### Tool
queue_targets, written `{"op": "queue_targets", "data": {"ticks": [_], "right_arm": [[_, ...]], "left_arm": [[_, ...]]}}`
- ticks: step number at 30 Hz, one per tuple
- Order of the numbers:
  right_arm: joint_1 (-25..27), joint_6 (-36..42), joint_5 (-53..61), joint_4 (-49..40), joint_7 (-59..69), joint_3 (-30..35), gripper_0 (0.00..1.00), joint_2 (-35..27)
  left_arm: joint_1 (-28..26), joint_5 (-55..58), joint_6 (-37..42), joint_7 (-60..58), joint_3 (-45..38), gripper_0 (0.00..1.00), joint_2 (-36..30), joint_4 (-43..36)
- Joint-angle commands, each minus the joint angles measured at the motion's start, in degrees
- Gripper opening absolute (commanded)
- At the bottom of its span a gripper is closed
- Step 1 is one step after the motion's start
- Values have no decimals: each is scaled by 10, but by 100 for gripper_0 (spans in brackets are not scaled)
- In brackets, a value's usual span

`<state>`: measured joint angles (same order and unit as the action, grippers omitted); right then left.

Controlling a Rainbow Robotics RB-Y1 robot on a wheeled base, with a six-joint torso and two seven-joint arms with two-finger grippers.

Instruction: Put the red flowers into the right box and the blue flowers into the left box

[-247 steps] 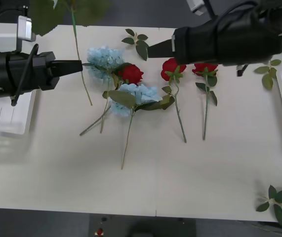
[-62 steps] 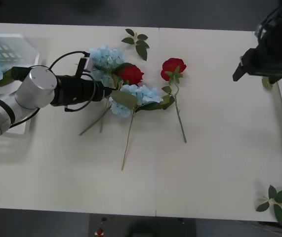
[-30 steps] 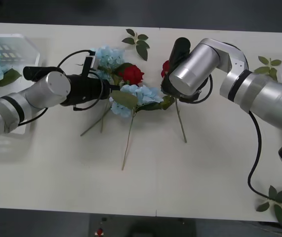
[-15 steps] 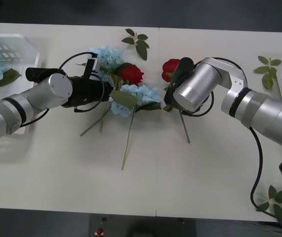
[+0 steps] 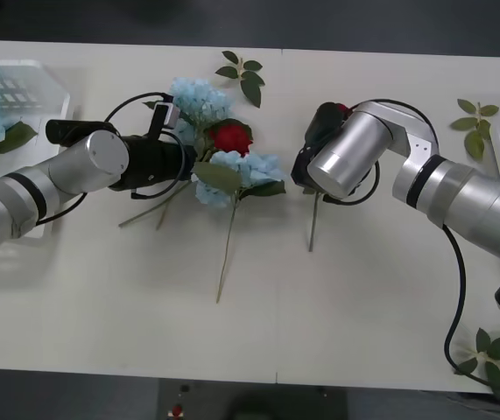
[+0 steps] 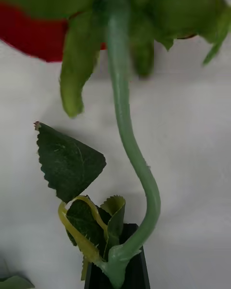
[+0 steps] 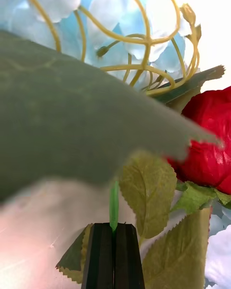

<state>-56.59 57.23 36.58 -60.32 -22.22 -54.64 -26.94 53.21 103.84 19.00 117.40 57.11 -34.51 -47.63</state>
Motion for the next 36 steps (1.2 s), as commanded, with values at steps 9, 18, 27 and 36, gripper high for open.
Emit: {"op": "queue_targets", "data": {"ticks": [9,18,27,36], "right_arm": [[-52,19,50,-98,-12,8,0,-93],[-113,64,184,-212,-33,9,0,-223],[-143,86,312,-286,-143,9,0,-368],[-142,150,390,-249,-303,9,0,-471]], "left_arm": [[-4,6,48,-28,-28,0,-20,-8],[-5,5,159,-15,-113,0,-70,-18],[-12,7,295,2,-206,0,-172,-36],[-110,7,387,31,-378,0,-267,-100]]}}
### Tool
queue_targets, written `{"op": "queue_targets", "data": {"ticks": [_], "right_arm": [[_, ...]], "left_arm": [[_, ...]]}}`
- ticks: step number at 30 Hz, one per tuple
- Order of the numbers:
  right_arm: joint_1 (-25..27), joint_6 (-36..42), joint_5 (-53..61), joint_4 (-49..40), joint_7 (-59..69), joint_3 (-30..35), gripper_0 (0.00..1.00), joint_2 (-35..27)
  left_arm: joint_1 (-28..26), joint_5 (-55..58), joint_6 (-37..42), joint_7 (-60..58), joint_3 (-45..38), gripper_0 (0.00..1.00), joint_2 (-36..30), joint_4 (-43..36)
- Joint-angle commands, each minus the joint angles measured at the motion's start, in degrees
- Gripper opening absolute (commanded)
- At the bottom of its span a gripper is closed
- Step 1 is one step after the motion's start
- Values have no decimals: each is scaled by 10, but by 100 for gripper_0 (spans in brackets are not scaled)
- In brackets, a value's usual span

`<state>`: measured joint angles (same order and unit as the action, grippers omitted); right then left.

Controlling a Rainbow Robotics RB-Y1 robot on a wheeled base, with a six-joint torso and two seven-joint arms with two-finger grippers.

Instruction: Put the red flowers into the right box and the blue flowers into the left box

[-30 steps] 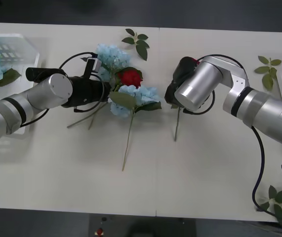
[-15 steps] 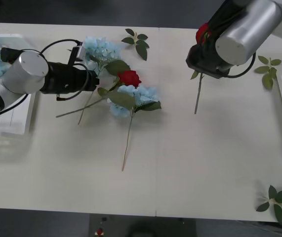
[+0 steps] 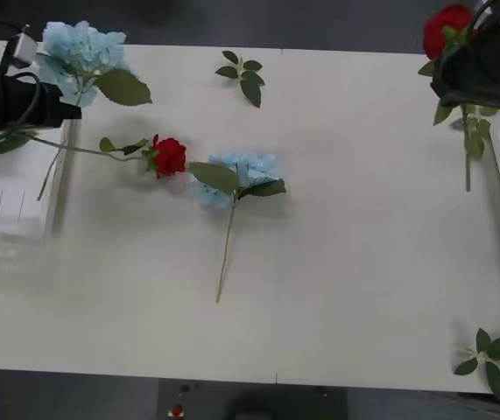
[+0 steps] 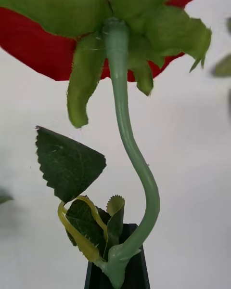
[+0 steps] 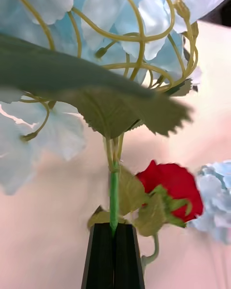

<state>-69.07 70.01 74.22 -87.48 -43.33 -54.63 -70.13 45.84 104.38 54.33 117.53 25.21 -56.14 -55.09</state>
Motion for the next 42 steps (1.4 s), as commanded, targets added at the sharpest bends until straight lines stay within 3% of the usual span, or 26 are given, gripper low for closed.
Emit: {"op": "queue_targets", "data": {"ticks": [1,9,18,26,33,42], "right_arm": [[-18,30,15,29,-106,8,0,-48],[-15,73,16,137,-236,8,0,-69],[-6,37,-49,343,-403,8,0,-2],[-2,10,-85,450,-468,8,0,42],[12,-25,-99,500,-486,8,0,48],[41,-111,-63,571,-582,8,0,44]], "left_arm": [[-43,1,45,31,-70,0,-55,-27],[-66,2,23,34,-81,0,-62,-27],[-67,4,17,31,-81,0,-56,-38],[-56,-51,111,29,-98,0,-93,-37],[-59,-124,237,31,-231,0,-126,-3],[-74,-248,226,25,-379,0,-129,0]]}}
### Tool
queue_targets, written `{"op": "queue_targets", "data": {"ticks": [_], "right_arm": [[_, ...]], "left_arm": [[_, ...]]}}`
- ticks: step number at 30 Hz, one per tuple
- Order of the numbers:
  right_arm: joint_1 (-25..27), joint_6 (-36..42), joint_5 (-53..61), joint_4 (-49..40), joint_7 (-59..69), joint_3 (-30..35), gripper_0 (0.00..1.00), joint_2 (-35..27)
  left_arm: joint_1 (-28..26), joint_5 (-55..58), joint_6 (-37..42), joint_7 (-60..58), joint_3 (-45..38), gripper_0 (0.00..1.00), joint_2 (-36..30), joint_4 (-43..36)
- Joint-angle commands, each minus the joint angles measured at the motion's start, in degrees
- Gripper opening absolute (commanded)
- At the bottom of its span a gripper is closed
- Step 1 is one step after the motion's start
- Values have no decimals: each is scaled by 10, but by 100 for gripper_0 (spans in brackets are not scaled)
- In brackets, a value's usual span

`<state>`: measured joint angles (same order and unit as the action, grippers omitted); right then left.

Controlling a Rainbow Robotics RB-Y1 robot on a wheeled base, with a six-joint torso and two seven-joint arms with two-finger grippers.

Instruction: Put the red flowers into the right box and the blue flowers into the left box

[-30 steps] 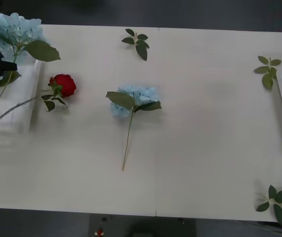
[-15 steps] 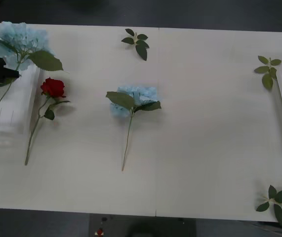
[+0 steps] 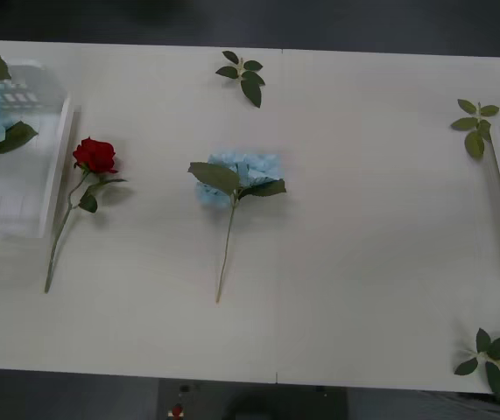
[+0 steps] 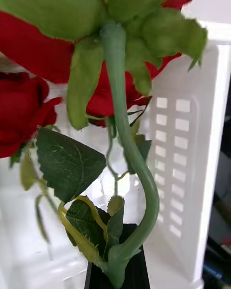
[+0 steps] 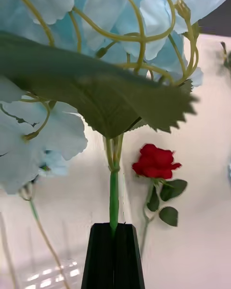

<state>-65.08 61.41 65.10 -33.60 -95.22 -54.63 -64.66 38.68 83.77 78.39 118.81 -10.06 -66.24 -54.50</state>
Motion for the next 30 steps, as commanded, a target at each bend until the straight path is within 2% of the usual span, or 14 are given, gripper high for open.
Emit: {"op": "queue_targets", "data": {"ticks": [1,9,15,27,28,29,30], "right_arm": [[6,-33,39,39,-75,8,0,-11],[48,-119,117,99,-182,8,0,-11],[101,-199,180,122,-257,18,0,-6],[115,-208,196,145,-287,22,0,9],[115,-207,197,144,-289,22,17,10],[115,-207,199,144,-291,26,52,13],[115,-207,201,145,-291,31,72,15]], "left_arm": [[-5,-57,-20,12,-30,0,-28,-6],[-50,-107,-102,-5,-47,0,-26,-6],[-77,-90,-186,-17,-9,0,-6,-6],[-82,-11,-382,-50,114,0,24,-5],[-82,-6,-389,-53,122,0,24,-5],[-83,-4,-393,-54,127,0,26,-5],[-84,-2,-394,-55,128,0,27,-5]]}}
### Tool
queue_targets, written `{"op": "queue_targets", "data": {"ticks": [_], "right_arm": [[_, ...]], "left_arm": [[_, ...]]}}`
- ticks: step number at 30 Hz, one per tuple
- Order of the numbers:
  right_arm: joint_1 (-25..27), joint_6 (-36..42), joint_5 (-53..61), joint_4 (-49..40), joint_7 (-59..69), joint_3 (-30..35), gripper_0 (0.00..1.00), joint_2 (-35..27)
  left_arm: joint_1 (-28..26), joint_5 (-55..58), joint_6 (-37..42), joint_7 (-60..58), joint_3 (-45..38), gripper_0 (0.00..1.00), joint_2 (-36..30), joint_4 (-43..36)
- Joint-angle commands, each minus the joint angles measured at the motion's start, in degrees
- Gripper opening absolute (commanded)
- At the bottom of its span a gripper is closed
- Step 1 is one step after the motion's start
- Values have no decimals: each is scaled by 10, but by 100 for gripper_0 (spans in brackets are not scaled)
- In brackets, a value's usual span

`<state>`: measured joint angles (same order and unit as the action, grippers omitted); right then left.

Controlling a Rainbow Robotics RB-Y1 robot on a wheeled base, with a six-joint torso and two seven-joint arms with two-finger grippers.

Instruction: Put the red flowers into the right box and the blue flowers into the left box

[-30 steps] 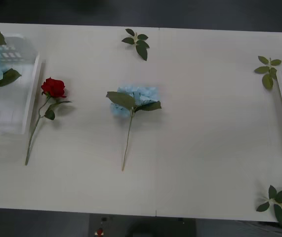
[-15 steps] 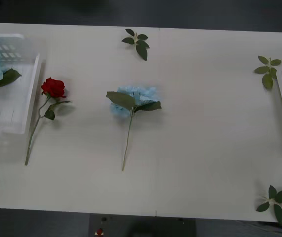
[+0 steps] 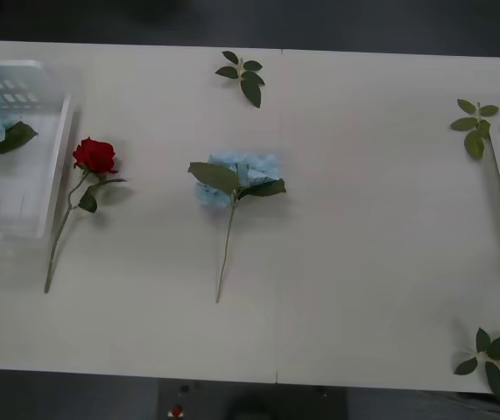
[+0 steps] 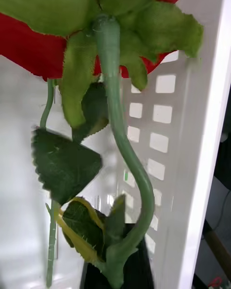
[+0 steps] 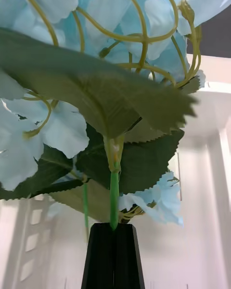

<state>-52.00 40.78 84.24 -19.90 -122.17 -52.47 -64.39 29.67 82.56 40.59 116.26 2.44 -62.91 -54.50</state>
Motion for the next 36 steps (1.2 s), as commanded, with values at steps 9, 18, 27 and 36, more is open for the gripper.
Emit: {"op": "queue_targets", "data": {"ticks": [9,18,27,36], "right_arm": [[-16,5,14,-1,-25,23,91,18],[-49,119,13,-32,-25,83,91,7],[-132,293,22,-67,17,87,91,-14],[-166,417,50,-182,173,87,91,-30]], "left_arm": [[-13,18,-31,-26,9,0,17,-6],[-13,64,-102,-30,91,0,26,-6],[-13,73,-105,-30,94,0,25,-6],[-18,81,-120,-28,94,100,25,-6]]}}
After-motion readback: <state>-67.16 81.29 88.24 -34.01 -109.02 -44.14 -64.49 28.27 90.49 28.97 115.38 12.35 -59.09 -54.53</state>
